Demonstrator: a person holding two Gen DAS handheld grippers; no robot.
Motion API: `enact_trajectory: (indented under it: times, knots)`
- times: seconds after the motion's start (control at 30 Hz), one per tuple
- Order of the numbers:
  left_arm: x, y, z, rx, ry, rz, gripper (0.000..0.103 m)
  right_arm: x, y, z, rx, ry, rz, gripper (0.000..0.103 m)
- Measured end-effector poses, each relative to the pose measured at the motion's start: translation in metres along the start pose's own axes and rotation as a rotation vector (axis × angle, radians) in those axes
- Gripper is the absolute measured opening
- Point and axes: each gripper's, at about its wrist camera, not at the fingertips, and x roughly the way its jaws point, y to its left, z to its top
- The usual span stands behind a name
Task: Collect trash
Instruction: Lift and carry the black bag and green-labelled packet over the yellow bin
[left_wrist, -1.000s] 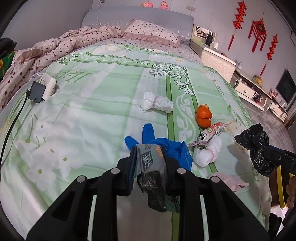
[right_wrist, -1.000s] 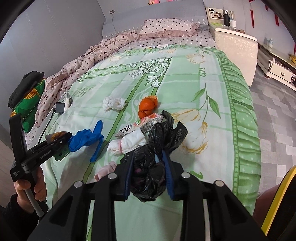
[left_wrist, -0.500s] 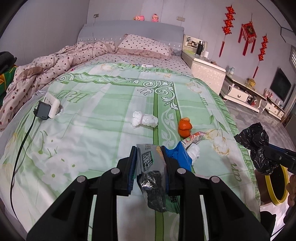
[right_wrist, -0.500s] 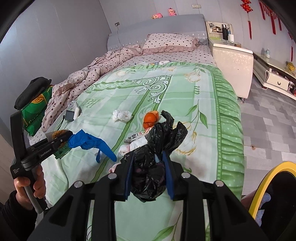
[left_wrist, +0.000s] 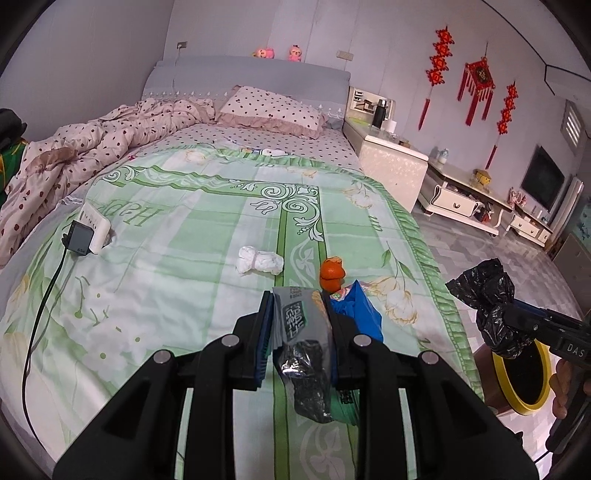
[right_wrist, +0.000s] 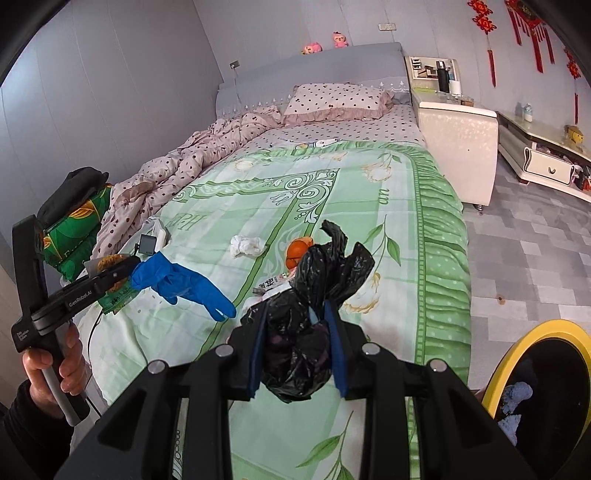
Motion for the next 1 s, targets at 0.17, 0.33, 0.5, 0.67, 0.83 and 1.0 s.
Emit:
enact_trajectory:
  times: [0.17,0.33,0.5,0.67,0.83,1.0]
  knots:
    - [-0.013,-0.020,0.010,0.015,-0.024,-0.031,0.023,-0.021,-0.007,0.005,0.016,-0.032,0.004,0.028]
    - [-0.025,-0.045,0.020,0.035,-0.044,-0.068,0.023,-0.047,-0.018,0.010,0.026,-0.073,-0.006,0.028]
    - [-0.036,-0.076,0.031,0.070,-0.065,-0.106,0.023,-0.076,-0.031,0.014,0.031,-0.118,-0.028,0.028]
    - [-0.045,-0.115,0.040,0.113,-0.082,-0.147,0.023,-0.106,-0.050,0.016,0.052,-0.163,-0.064,0.028]
    - [-0.051,-0.155,0.047,0.145,-0.089,-0.197,0.023,-0.136,-0.073,0.012,0.077,-0.201,-0.103,0.028]
    - [-0.052,-0.195,0.049,0.174,-0.084,-0.246,0.023,-0.163,-0.099,0.009,0.107,-0.235,-0.143,0.028]
